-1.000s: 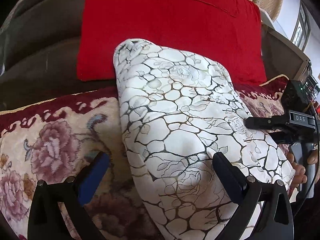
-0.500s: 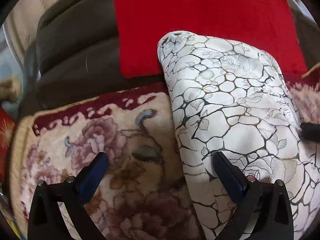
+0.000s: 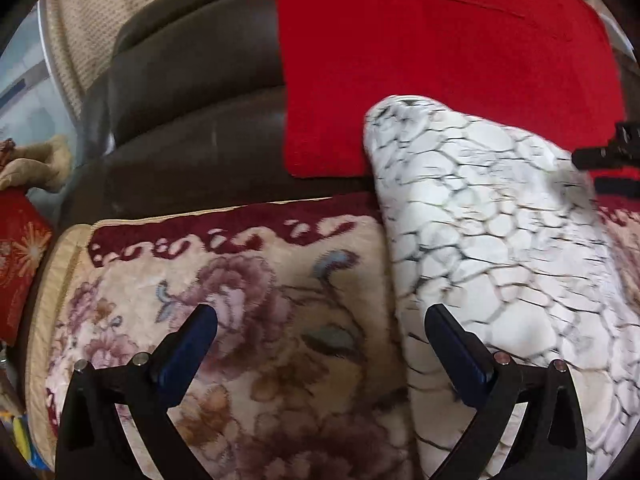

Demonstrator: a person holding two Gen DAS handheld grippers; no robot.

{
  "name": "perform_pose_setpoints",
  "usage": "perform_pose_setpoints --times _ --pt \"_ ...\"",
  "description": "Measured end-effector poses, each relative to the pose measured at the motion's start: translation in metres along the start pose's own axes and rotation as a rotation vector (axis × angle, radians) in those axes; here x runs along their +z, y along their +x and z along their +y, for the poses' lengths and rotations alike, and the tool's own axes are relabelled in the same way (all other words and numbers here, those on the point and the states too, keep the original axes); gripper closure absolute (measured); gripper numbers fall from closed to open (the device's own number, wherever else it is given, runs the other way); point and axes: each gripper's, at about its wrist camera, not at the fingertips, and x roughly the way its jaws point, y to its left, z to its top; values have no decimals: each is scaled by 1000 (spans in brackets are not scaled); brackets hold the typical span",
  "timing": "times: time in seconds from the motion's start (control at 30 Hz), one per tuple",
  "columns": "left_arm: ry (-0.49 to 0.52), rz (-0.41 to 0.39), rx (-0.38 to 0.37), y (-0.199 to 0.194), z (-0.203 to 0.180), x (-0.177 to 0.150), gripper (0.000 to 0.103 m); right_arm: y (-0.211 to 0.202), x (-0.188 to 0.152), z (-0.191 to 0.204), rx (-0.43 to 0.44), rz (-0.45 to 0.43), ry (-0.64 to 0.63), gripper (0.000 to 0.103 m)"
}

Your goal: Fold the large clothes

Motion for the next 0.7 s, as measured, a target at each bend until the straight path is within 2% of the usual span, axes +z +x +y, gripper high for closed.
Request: perform_pose_setpoints --times 0.07,0.1,0.23,0.33,0.37,0.4,0.43,0.5,0.6,0.67,0.7 --pt "-13 4 7 6 3 3 0 9 16 -2 -50 -28 -10 33" --pt "-20 1 5 8 4 7 0 15 22 -3 -42 -30 -14 28" --pt "-31 -23 63 17 5 24 0 43 35 7 30 38 -15 28" --pt "-26 -29 56 25 -1 39 0 50 33 19 61 57 -67 27" --pt "-10 -26 47 28 -7 42 0 53 29 20 62 58 -86 28" --pt "16 -20 37 32 -13 44 0 56 28 21 44 56 -106 36" --pt "36 6 34 39 -21 44 0 59 23 25 25 54 -122 51" --pt "69 37 69 49 -37 39 0 61 19 19 6 56 -119 61" --pt "130 -1 134 46 -53 35 0 71 14 -3 6 77 -39 63" --pt "147 -5 143 42 -56 34 0 80 7 -10 8 98 -22 63" --pt "142 -3 135 40 -55 34 0 79 5 -14 15 96 -9 60"
